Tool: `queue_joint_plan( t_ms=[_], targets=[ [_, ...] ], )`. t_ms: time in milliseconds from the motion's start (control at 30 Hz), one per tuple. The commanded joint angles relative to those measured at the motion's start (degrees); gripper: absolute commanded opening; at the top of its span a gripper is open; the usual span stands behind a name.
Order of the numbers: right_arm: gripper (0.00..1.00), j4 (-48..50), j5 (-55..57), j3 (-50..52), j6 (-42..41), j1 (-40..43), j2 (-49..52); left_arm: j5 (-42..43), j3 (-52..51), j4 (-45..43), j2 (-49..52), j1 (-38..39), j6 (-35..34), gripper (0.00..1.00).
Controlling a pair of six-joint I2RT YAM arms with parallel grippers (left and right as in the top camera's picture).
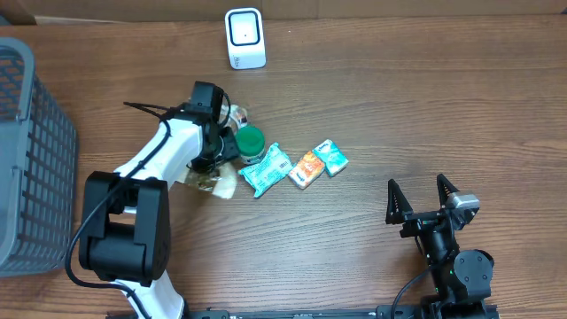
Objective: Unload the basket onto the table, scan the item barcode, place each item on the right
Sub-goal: 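Carry the bread bag out and lay it left of the jar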
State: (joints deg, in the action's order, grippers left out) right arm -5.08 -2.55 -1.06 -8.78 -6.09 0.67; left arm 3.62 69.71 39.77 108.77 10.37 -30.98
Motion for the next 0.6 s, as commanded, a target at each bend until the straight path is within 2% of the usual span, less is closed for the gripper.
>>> queue_joint_plan(
  t_ms=[0,100,367,567],
  targets=[
    [1.0,0.39,0.37,0.59,0.22,-0.33,-0.5,0.94,-0.72,2.32,-0.33,-3.39,0.15,0.79],
    [1.0,0.39,0.37,0.59,0.22,-0.33,-0.5,0.92,1.44,5.84,-0.48,-6.12,0.46,0.84],
    [1.0,0.39,0.37,0.61,0.22,-0.33,-0.5,4.7,12.31,15.61,-0.66,-9.18,7.67,0.83],
    [1.0,0.39,0.35,0.61,0.22,-0.33,-0.5,10.25,19.43,19.93,-0.68,-9.11,12.22,0.74]
  ],
)
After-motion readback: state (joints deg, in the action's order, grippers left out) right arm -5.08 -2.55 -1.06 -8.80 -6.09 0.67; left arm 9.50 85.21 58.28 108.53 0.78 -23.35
